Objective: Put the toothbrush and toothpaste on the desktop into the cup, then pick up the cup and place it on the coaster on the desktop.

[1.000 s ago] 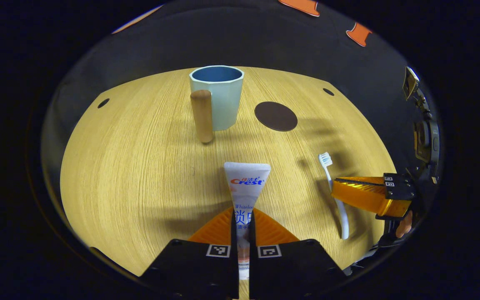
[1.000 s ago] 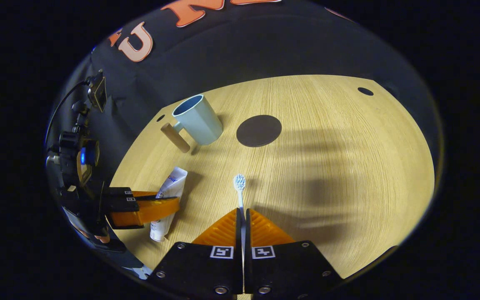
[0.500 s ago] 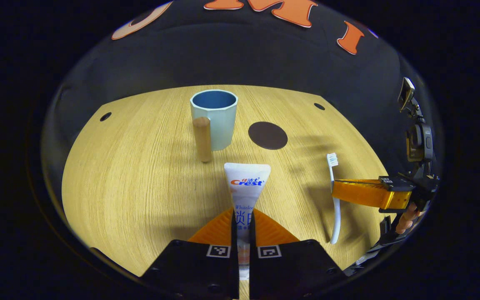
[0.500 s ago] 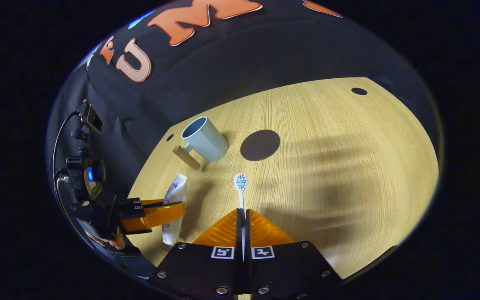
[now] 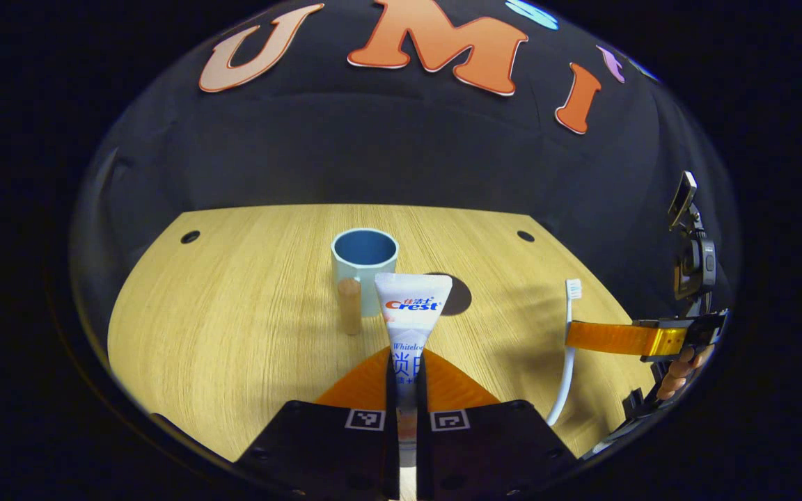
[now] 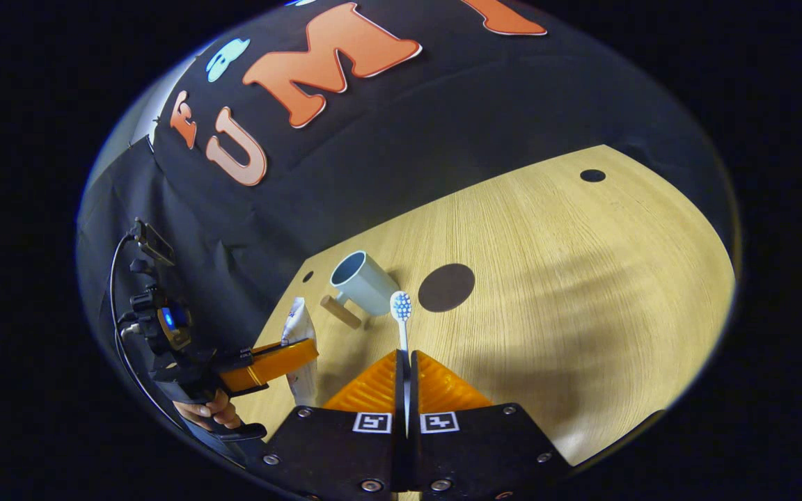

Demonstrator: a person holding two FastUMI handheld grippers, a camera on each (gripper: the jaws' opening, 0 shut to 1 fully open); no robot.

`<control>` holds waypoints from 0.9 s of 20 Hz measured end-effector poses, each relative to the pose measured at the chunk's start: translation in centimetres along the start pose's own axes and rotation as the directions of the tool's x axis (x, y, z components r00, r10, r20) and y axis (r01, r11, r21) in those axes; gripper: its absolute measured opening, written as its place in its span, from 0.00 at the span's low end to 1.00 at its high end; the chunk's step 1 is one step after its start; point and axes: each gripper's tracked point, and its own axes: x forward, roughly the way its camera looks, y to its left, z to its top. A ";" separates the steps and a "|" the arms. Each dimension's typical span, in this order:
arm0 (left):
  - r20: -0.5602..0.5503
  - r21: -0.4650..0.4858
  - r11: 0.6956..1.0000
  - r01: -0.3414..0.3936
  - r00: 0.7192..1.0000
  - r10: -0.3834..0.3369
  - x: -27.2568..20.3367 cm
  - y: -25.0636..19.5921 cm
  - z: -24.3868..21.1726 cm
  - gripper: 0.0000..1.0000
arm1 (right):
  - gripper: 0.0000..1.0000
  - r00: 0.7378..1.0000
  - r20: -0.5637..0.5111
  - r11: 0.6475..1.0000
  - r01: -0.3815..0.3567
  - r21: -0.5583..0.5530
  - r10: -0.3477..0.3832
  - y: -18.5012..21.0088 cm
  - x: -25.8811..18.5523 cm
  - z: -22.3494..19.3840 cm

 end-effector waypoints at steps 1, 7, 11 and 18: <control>0.031 0.007 1.000 -0.007 0.999 0.006 0.0 0.6 0.5 0.09 | 0.01 1.000 0.017 1.000 -0.006 0.002 0.006 0.2 -0.2 0.5; 0.199 0.010 0.999 -0.039 0.979 0.036 0.9 2.3 2.7 0.09 | 0.01 0.993 0.115 0.999 -0.014 -0.046 0.019 1.4 -1.0 3.9; 0.309 -0.014 0.999 -0.050 0.950 0.052 1.0 4.4 4.7 0.09 | 0.01 0.985 0.169 0.996 -0.016 -0.082 0.030 1.8 -1.2 5.7; 0.458 -0.069 0.995 -0.073 0.884 0.096 3.2 6.1 7.7 0.09 | 0.01 0.974 0.217 0.992 -0.047 -0.120 0.073 3.5 0.0 7.5</control>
